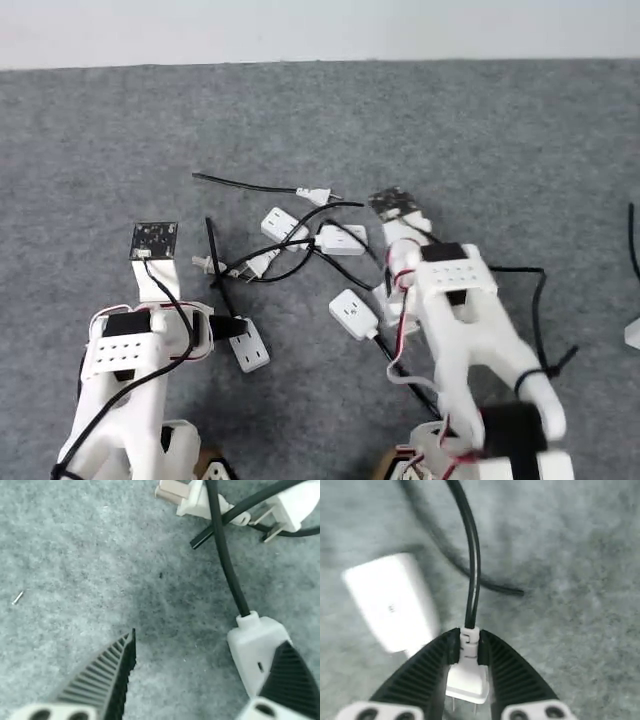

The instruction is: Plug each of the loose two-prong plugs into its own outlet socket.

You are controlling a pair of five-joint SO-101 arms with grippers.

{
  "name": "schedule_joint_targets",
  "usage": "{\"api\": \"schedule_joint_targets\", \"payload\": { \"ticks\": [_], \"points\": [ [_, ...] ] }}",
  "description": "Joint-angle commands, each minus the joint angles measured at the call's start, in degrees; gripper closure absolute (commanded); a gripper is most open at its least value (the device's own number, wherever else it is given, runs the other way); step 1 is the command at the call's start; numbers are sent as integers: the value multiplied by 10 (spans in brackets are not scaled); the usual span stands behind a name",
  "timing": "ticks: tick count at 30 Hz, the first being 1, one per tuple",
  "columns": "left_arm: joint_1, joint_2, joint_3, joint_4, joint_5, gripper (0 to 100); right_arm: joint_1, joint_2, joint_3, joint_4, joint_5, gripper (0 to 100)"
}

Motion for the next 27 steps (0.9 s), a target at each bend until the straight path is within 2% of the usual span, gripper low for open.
{"api": "schedule_joint_targets", "payload": {
  "ticks": [1, 5, 6, 11, 16, 18, 24, 27],
  "points": [
    [-35, -10, -36, 2, 4, 728, -58, -101, -33, 55, -25, 991],
    [-39, 12, -46, -24, -44, 982, -105, -189, -67, 116, -26, 991],
    [-39, 31, -57, -25, -47, 993, -113, -204, -84, 133, -26, 991],
    [-39, 171, -148, 0, -59, 986, -171, -228, -174, 182, -28, 991],
    [-18, 274, -217, 56, -202, 985, -269, -212, -182, 138, -76, 991],
    [-6, 270, -218, 75, -244, 985, -286, -202, -174, 103, -87, 991],
    [40, 196, -154, 73, -306, 985, -341, -158, -132, 2, -149, 991],
    [57, 145, -116, 67, -316, 985, -364, -131, -115, -31, -164, 991]
  ]
}}
